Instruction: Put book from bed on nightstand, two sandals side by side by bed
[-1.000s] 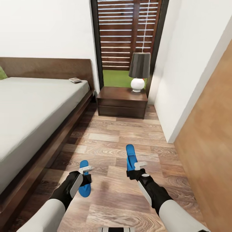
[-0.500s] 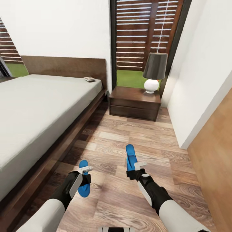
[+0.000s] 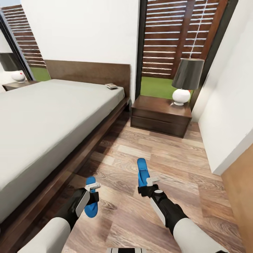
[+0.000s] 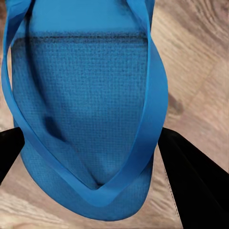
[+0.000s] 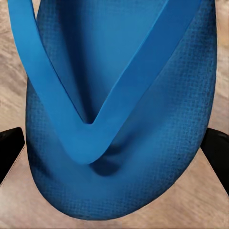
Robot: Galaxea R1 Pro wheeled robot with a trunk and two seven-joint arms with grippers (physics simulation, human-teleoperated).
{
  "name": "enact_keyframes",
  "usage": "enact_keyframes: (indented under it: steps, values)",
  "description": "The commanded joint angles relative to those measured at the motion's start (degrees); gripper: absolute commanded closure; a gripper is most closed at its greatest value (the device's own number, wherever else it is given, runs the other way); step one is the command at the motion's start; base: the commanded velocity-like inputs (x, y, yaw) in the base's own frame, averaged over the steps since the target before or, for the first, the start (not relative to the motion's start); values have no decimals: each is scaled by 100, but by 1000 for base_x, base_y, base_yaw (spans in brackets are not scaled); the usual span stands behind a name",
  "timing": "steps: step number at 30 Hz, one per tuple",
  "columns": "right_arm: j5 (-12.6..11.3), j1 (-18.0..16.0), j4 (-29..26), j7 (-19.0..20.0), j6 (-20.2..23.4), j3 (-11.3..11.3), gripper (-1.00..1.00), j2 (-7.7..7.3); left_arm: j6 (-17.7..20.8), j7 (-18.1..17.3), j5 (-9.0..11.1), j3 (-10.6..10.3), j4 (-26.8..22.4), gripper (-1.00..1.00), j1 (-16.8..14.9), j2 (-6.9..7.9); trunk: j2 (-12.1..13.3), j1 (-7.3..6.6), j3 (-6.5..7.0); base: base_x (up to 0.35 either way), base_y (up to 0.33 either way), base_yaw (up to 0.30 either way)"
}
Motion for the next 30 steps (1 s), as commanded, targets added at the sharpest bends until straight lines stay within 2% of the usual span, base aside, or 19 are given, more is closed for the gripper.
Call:
enact_keyframes:
  steps: [1,18,30]
  values:
    - [-61,-2,-12,-47,27,38,100,-3,21,44,54,-12,-4,100,-2,0,-2,2,-5,287,-134,243]
    - [-61,-2,-9,-38,18,39,100,2,19,44,39,-31,10,100,-2,0,-2,2,-5,295,-169,31]
    - [-61,-2,-9,-37,18,39,100,2,19,44,35,-38,10,100,-2,0,-2,2,-5,292,-102,0]
